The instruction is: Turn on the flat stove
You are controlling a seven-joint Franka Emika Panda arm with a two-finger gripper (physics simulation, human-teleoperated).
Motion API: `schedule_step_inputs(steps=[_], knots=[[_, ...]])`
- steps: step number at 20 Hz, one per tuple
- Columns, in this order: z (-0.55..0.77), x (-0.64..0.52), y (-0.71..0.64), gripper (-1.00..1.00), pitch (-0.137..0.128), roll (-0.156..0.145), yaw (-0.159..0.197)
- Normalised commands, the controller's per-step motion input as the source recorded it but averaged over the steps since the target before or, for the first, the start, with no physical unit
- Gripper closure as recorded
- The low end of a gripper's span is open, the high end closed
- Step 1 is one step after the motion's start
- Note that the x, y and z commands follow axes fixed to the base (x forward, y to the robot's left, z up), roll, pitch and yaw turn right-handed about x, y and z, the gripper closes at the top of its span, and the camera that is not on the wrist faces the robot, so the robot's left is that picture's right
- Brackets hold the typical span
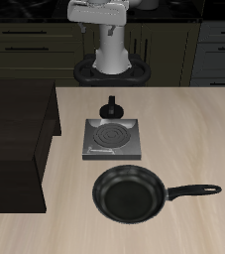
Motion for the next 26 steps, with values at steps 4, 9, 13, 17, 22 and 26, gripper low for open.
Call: schedule_step_inputs(steps=[4,9,13,17,22,26], knots=[[0.17,-0.18,0.34,-1.00,-0.044,0.078,0.025],[-0.04,-0.03,0.21,-1.00,-0.036,0.028,0.057],[-0.13,0.07,0.02,-1.00,-0.023,-0.001,0.037],[-0.20,0.05,-0.04,-1.00,0.014,-0.003,-0.029],[-0.16,0.04,0.00,-1.00,0.001,-0.011,0.025],[-0.15,0.10,0.01,-1.00,0.017,-0.006,0.012]])
